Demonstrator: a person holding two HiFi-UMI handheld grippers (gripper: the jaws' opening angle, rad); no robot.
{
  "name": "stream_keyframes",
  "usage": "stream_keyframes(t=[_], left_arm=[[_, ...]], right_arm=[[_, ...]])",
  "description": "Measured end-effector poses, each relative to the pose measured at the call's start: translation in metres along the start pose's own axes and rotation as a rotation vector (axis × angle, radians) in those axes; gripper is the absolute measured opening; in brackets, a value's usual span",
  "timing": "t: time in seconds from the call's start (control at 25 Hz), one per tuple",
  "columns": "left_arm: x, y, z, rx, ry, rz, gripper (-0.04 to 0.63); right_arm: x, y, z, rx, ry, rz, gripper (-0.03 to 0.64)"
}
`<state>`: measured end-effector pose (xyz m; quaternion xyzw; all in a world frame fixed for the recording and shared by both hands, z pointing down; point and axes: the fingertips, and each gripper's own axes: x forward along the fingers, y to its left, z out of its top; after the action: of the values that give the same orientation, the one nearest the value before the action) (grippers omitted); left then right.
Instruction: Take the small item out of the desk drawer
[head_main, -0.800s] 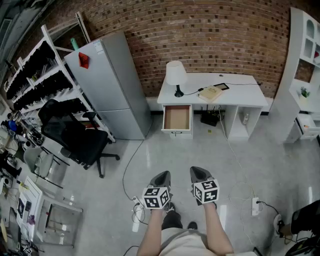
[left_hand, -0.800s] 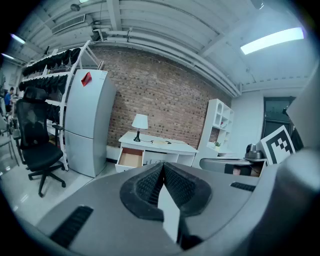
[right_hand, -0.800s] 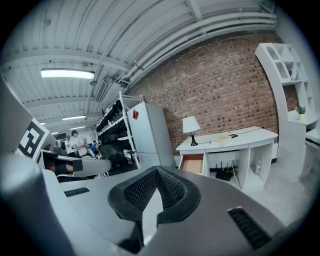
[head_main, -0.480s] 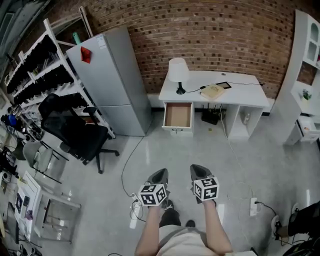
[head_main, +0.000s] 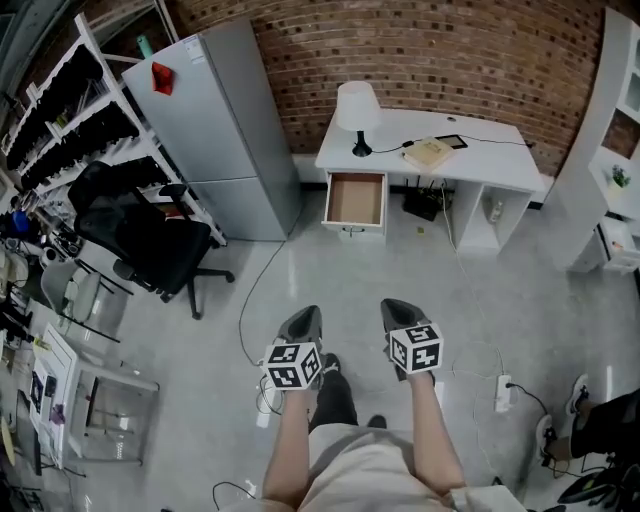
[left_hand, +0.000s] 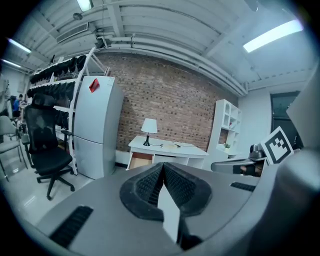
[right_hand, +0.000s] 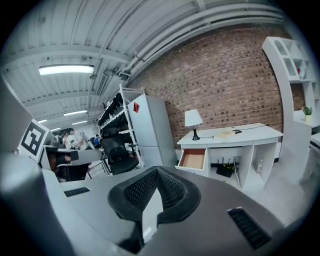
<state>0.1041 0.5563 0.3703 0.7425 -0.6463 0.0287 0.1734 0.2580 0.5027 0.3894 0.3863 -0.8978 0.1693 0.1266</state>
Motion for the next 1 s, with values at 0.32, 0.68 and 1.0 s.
stream_keyframes(t=[0.32, 0.68, 1.0], left_arm=[[0.058, 0.072, 0.016, -0.084, 0.014, 0.042, 0.017], [0.17, 0.122, 0.067, -0.106, 0.02, 0.007, 0.017], [0.26, 0.157, 0.075, -0.058, 0.112, -0.052, 0.017]], right_arm=[[0.07, -0.027, 0.015, 0.037, 0.017, -0.016, 0.02], [0.16, -0.077, 0.023, 0.058, 0.133, -0.058, 0.02], [0.234, -0.111, 0.058, 0.092, 0.144, -0.11, 0.02]])
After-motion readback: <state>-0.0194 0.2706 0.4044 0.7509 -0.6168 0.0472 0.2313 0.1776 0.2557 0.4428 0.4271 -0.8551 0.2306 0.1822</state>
